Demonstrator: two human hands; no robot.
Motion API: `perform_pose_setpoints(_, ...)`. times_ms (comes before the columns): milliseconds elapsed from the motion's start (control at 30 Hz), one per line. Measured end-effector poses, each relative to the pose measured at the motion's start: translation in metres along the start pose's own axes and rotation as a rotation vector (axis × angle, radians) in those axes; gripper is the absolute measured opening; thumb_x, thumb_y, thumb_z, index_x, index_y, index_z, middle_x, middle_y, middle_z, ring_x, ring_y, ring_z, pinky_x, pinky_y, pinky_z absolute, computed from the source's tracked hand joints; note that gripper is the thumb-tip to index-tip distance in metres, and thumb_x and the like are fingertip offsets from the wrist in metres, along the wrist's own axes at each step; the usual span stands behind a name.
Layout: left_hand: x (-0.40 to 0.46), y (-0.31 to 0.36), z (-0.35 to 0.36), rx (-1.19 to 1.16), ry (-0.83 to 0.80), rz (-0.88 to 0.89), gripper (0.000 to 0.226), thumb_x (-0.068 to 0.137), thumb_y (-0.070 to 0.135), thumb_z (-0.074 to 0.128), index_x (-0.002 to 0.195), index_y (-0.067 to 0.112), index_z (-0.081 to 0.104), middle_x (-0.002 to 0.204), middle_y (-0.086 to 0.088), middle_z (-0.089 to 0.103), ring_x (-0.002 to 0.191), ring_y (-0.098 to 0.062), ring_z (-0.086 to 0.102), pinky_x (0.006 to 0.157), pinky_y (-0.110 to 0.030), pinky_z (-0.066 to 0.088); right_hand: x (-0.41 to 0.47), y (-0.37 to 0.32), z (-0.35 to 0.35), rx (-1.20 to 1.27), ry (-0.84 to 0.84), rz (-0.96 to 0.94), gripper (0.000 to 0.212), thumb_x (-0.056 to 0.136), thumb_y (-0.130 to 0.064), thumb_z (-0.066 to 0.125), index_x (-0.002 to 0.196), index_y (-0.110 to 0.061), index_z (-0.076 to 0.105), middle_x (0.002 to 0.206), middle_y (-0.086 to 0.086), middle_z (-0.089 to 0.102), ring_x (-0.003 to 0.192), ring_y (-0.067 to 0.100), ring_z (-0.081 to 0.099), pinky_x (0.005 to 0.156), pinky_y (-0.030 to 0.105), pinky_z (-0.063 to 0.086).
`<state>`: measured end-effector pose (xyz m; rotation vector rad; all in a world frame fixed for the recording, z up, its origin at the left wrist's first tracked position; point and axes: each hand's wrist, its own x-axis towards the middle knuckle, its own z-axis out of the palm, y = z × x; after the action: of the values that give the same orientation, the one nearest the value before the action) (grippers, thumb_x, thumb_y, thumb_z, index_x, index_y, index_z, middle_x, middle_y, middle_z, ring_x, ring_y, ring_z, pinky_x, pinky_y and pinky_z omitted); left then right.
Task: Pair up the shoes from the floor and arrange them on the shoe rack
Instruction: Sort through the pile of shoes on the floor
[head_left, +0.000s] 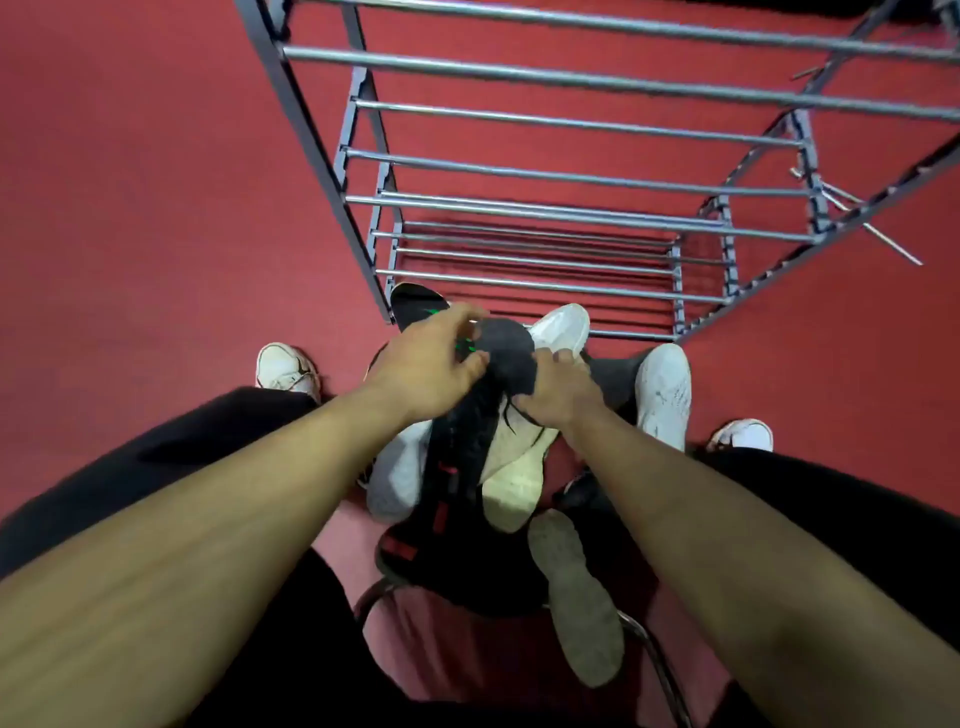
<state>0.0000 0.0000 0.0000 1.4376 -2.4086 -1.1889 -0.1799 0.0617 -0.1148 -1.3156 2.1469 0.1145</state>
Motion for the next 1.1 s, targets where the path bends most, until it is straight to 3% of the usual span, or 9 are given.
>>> perform_pose_setpoints(200, 0.012, -0.013, 0.003, 0.063, -0.012, -0.076, 0.042, 0.085, 0.036, 0.056, 0.126, 0.033, 0.050, 0.124, 0.009, 0.064, 0.113, -0.021, 0.061, 0.096, -0.040, 0.049, 0.017, -0.001, 0.040, 0.023, 0.004, 0.189, 0.071, 0.072, -0.051, 0.071, 0.127, -0.017, 0.041, 0.125, 0.013, 0.051, 0.116, 0.034, 0.050, 0.093, 0.044, 0.047)
perform_pose_setpoints(300, 0.016, -0.015, -0.002, 0.062, 0.002, -0.165, 0.039, 0.089, 0.027, 0.056, 0.128, 0.026, 0.052, 0.126, 0.004, 0.064, 0.116, -0.023, 0.059, 0.097, -0.036, 0.047, 0.018, 0.004, 0.033, 0.203, 0.030, 0.193, 0.076, 0.066, -0.055, 0.066, 0.131, -0.025, 0.044, 0.122, 0.007, 0.054, 0.115, 0.030, 0.053, 0.093, 0.041, 0.049)
perform_pose_setpoints(400, 0.019, -0.014, -0.001, -0.008, -0.020, -0.292, 0.036, 0.090, 0.027, 0.056, 0.126, 0.020, 0.054, 0.122, 0.001, 0.064, 0.113, -0.025, 0.059, 0.098, -0.034, 0.046, -0.002, 0.003, 0.009, 0.778, -0.023, 0.294, 0.065, 0.064, -0.053, 0.067, 0.123, -0.033, 0.054, 0.116, -0.003, 0.066, 0.102, 0.021, 0.065, 0.090, 0.041, 0.054)
perform_pose_setpoints(500, 0.018, -0.009, 0.005, -0.190, -0.037, -0.422, 0.008, 0.092, 0.023, 0.053, 0.086, 0.019, 0.058, 0.093, -0.008, 0.059, 0.087, -0.027, 0.054, 0.089, -0.036, 0.050, -0.042, -0.001, -0.007, 1.515, -0.243, 0.427, 0.038, 0.077, -0.044, 0.063, 0.112, -0.029, 0.065, 0.117, 0.004, 0.071, 0.098, 0.025, 0.067, 0.085, 0.040, 0.055)
perform_pose_setpoints(633, -0.001, 0.006, 0.013, -0.632, -0.221, -0.686, 0.027, 0.093, 0.044, 0.052, 0.090, 0.018, 0.060, 0.091, -0.005, 0.058, 0.082, -0.023, 0.054, 0.074, -0.035, 0.050, -0.095, -0.005, -0.009, 1.995, -0.544, 0.342, 0.062, 0.083, -0.047, 0.048, 0.128, -0.006, 0.061, 0.125, 0.020, 0.062, 0.100, 0.035, 0.063, 0.069, 0.032, 0.056)
perform_pose_setpoints(733, -0.012, 0.005, 0.022, -0.786, -0.383, -0.664, 0.031, 0.090, 0.050, 0.056, 0.093, 0.020, 0.064, 0.081, 0.003, 0.069, 0.077, -0.017, 0.065, 0.075, -0.031, 0.054, -0.115, -0.012, -0.005, 2.020, -0.605, 0.291, 0.062, 0.086, -0.048, 0.039, 0.114, -0.003, 0.070, 0.120, 0.021, 0.066, 0.103, 0.036, 0.062, 0.065, 0.031, 0.054)
perform_pose_setpoints(867, -0.019, -0.005, 0.028, -0.756, -0.275, -0.676, 0.018, 0.091, 0.034, 0.063, 0.084, 0.017, 0.062, 0.064, 0.006, 0.065, 0.058, -0.011, 0.055, 0.054, -0.019, 0.050, -0.119, -0.014, 0.011, 1.774, -0.627, 0.299, 0.053, 0.089, -0.048, 0.041, 0.123, -0.013, 0.064, 0.121, 0.014, 0.066, 0.102, 0.032, 0.064, 0.073, 0.039, 0.055)
perform_pose_setpoints(967, -0.020, -0.024, 0.028, -0.593, -0.239, -0.699, 0.020, 0.093, 0.033, 0.061, 0.081, 0.017, 0.058, 0.077, 0.002, 0.062, 0.062, -0.013, 0.053, 0.054, -0.021, 0.045, -0.110, -0.002, 0.032, 1.252, -0.479, 0.393, 0.045, 0.095, -0.051, 0.043, 0.130, -0.024, 0.054, 0.120, 0.002, 0.064, 0.094, 0.023, 0.065, 0.073, 0.037, 0.056)
perform_pose_setpoints(1100, -0.021, -0.039, 0.030, -0.538, -0.230, -0.715, 0.012, 0.093, 0.028, 0.061, 0.101, 0.019, 0.060, 0.096, -0.001, 0.064, 0.072, -0.013, 0.057, 0.057, -0.024, 0.043, -0.093, 0.031, 0.057, 1.050, -0.271, 0.586, 0.035, 0.098, -0.034, 0.048, 0.127, -0.016, 0.056, 0.106, 0.006, 0.062, 0.079, 0.021, 0.059, 0.072, 0.036, 0.054)
